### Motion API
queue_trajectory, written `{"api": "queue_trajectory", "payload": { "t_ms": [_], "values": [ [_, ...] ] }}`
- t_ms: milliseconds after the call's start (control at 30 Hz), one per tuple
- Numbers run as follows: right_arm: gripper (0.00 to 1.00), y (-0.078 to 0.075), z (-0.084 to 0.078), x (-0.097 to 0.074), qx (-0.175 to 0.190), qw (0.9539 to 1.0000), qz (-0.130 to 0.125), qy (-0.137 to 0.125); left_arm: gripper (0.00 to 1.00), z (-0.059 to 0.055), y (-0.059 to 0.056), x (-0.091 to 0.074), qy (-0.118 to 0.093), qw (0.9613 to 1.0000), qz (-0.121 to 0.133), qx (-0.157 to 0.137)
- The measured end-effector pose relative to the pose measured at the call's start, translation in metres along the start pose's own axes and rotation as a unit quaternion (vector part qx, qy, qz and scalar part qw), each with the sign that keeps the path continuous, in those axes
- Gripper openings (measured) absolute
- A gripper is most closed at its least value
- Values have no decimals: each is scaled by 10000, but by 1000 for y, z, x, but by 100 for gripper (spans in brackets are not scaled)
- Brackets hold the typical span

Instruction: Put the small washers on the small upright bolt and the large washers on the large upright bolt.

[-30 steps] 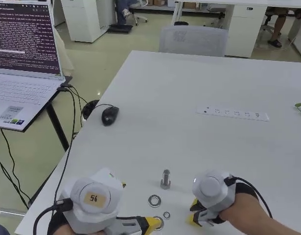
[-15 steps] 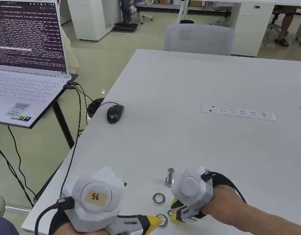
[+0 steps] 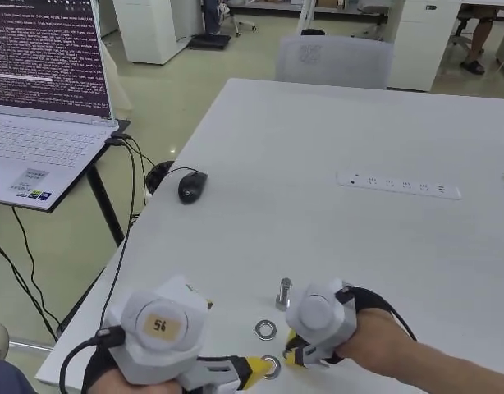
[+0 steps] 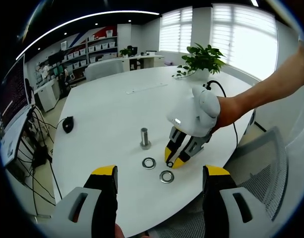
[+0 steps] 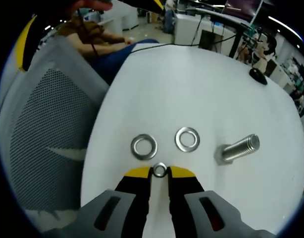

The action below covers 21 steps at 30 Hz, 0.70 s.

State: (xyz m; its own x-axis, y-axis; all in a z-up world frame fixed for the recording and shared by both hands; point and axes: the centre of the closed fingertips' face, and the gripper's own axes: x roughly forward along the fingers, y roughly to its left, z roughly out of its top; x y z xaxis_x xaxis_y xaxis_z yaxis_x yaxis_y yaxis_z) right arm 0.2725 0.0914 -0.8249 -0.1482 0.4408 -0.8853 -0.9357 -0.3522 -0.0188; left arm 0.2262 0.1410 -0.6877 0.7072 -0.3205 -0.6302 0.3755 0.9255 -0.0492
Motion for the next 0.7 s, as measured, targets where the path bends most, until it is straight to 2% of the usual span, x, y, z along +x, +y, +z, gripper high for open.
{"api": "queue_trajectory", "payload": {
  "t_ms": [33, 233, 400, 567, 700],
  "values": [
    [15, 0, -2, 0, -149, 9999, 26, 47, 70, 0, 0, 0, 2, 10000, 1, 1],
    [18, -1, -5, -2, -26, 10000, 30, 87, 70, 0, -1, 1, -4, 10000, -11, -2],
    [15, 0, -4, 0, -141, 9998, 25, 159, 70, 1, -4, 2, -2, 10000, -33, 4],
    [14, 0, -5, -1, 16, 9999, -22, 115, 70, 2, -5, 3, -10, 10000, -53, 22],
    [13, -1, -6, -3, 356, 9993, -133, -49, 70, 2, -4, 2, -4, 10000, -39, 27]
  ]
}}
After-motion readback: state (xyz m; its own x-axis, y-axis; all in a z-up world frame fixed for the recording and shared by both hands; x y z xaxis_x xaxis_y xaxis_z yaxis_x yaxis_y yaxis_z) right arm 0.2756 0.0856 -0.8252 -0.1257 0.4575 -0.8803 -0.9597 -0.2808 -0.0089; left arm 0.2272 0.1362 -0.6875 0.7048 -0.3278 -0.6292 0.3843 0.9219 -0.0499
